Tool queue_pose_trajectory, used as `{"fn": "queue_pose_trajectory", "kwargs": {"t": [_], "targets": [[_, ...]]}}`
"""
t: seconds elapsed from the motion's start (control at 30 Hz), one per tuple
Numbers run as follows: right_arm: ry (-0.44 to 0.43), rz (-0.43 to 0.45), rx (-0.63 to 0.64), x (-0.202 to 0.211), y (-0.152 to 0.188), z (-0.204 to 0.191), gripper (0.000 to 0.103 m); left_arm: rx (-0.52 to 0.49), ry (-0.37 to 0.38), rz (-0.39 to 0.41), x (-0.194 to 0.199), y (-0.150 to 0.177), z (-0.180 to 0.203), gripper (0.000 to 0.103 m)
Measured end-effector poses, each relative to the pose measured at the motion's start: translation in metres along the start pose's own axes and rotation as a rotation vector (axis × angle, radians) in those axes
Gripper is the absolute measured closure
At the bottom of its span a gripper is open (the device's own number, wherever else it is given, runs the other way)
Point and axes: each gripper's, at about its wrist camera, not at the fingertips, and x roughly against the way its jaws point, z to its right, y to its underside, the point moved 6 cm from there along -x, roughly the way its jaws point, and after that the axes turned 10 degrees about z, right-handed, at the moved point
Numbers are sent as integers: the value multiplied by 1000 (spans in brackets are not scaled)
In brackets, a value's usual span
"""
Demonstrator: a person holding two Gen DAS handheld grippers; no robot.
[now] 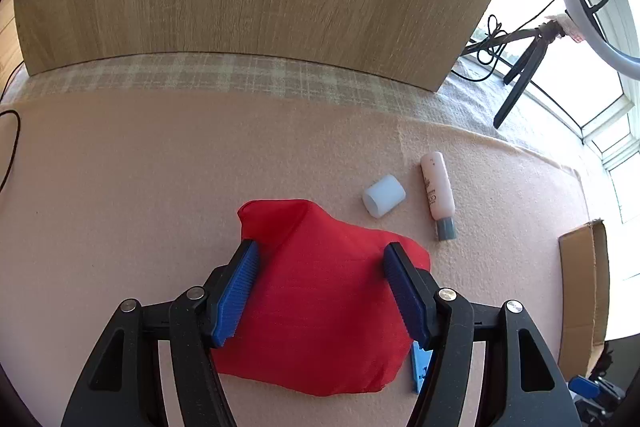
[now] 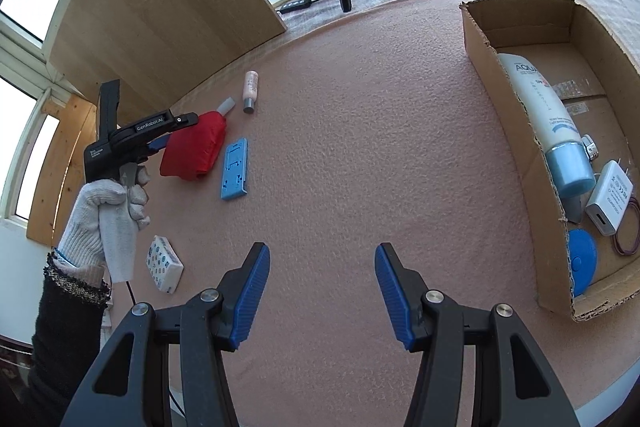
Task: Organize objects
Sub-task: 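Move the left tool over the red cloth pouch and lower it, then close the left tool on the red pouch while the right tool grips it too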
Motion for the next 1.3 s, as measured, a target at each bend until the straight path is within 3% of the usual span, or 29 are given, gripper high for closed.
{"fn": "queue_pose_trajectory", "kwargs": {"t": [0.67,0.93,1.1,1.17,1.3], "targets": [[-65,-32,56,-35,-11,-16,52,108,110,-5,54,104,46,35],[-84,-61,61,-41,-7,-21,52,-11,148,-18,84,142,81,32],[-114,-102,76,-50,-3,-30,51,-56,133,1,108,151,69,27],[-117,-111,78,-54,-1,-33,42,-76,135,-8,109,154,64,27],[-148,-154,61,-63,5,-40,41,-60,173,-24,105,157,61,27]]}}
